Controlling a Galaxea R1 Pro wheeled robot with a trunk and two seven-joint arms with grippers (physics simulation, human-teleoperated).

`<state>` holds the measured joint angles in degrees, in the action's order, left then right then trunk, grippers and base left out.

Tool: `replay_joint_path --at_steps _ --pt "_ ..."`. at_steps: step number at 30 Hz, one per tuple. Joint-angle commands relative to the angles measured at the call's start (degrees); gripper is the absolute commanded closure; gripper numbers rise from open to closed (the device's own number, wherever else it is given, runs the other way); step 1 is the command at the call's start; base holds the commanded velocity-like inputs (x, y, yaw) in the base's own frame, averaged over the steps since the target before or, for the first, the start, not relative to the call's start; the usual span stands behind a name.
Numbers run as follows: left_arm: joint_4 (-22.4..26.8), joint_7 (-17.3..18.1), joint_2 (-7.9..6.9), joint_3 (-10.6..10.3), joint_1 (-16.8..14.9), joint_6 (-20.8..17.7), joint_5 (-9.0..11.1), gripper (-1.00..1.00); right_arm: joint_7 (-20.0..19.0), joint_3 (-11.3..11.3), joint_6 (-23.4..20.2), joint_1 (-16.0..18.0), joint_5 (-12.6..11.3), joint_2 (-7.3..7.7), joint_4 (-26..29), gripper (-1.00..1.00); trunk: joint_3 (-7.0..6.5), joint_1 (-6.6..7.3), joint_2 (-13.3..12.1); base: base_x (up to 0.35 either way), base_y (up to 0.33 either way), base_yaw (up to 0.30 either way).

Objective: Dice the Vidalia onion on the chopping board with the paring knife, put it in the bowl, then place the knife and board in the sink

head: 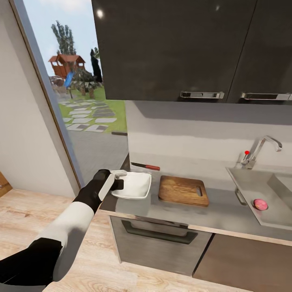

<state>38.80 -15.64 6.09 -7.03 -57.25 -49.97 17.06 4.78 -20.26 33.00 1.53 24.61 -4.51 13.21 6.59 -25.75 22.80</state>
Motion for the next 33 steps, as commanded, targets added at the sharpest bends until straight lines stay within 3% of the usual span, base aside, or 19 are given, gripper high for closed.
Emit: replay_joint_path --at_steps 1,27,29,33 --pt "0.1 -0.5 -0.03 -0.2 -0.1 -0.1 0.6 -1.0 0.4 -0.2 0.1 0.0 0.6 -0.02 0.0 -1.0 0.13 -0.03 0.1 0.0 0.0 0.0" --pt "1.1 -0.6 -0.01 -0.2 -0.1 -0.2 0.6 -1.0 0.4 -0.2 0.1 0.0 0.6 -0.03 0.0 -1.0 0.13 -0.03 0.1 0.0 0.0 0.0" --pt "2.7 -0.7 -0.02 -0.2 -0.1 -0.2 0.5 -1.0 0.4 -0.2 0.1 0.0 0.6 0.0 0.0 -1.0 0.13 -0.03 0.1 0.0 0.0 0.0" --pt "14.9 -1.0 -0.07 -0.1 -0.1 -1.3 0.5 -1.0 0.4 -0.2 0.1 0.0 0.6 -0.01 0.0 -1.0 0.13 -0.03 0.1 0.0 0.0 0.0"
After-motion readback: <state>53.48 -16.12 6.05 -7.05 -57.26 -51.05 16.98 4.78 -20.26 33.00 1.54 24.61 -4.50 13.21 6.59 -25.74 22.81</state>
